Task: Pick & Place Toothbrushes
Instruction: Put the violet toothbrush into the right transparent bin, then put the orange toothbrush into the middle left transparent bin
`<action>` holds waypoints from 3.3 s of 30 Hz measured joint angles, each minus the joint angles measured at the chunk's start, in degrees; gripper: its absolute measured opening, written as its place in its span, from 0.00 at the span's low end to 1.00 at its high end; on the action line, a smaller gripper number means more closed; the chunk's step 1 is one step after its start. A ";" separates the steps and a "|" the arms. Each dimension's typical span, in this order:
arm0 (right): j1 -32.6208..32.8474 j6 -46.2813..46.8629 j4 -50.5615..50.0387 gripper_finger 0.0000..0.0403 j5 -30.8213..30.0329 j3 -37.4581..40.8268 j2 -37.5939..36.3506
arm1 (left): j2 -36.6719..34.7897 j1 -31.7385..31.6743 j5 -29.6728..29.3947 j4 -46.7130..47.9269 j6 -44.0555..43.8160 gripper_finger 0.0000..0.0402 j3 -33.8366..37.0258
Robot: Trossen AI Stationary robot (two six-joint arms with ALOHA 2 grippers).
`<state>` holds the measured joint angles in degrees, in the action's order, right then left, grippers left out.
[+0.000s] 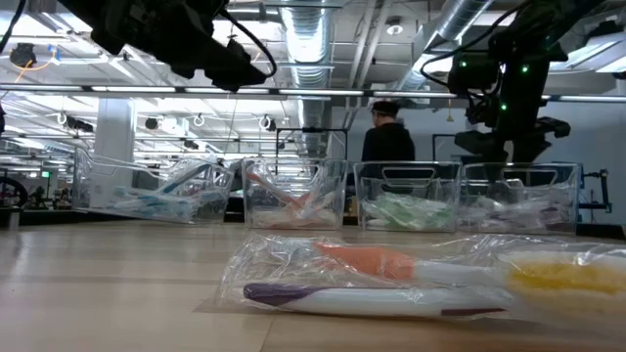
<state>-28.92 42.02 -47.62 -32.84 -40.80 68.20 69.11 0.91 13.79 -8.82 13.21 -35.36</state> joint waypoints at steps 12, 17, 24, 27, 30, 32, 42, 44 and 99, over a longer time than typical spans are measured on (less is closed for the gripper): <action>4.18 -2.38 -0.36 0.58 -0.04 0.00 -8.68 | 0.01 -0.02 -0.01 -1.61 0.20 0.52 1.76; 10.41 -2.36 0.15 0.58 -0.17 0.00 -14.34 | 0.01 -0.02 0.01 -2.38 0.22 0.52 1.76; 20.23 0.61 0.12 0.56 -0.17 0.00 -20.10 | 0.01 -0.02 -0.01 -2.55 0.22 0.52 1.76; 24.64 1.99 0.31 0.56 -0.17 0.00 -21.88 | 0.01 -0.02 -0.01 -2.71 0.22 0.52 1.76; 28.73 3.98 0.48 0.56 -0.20 0.00 -23.77 | 0.01 -0.02 0.00 -2.82 0.22 0.52 1.76; 31.39 5.57 0.63 0.56 -0.20 0.00 -24.72 | 0.01 -0.02 -0.01 -2.84 0.22 0.52 1.76; 41.84 9.64 2.13 0.56 -3.41 -0.02 -25.43 | 0.01 -0.02 0.00 -2.81 0.04 0.52 1.76; 43.44 9.57 2.11 0.56 -3.43 -0.02 -25.44 | 0.01 -0.02 0.01 -2.81 0.04 0.52 1.76; 62.88 13.46 20.56 0.56 -20.94 -0.02 -20.52 | 0.01 3.02 0.06 -9.28 -1.68 0.52 4.01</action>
<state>33.95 55.48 -27.05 -53.78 -40.82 47.68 69.12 3.92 13.85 -18.11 11.53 -31.35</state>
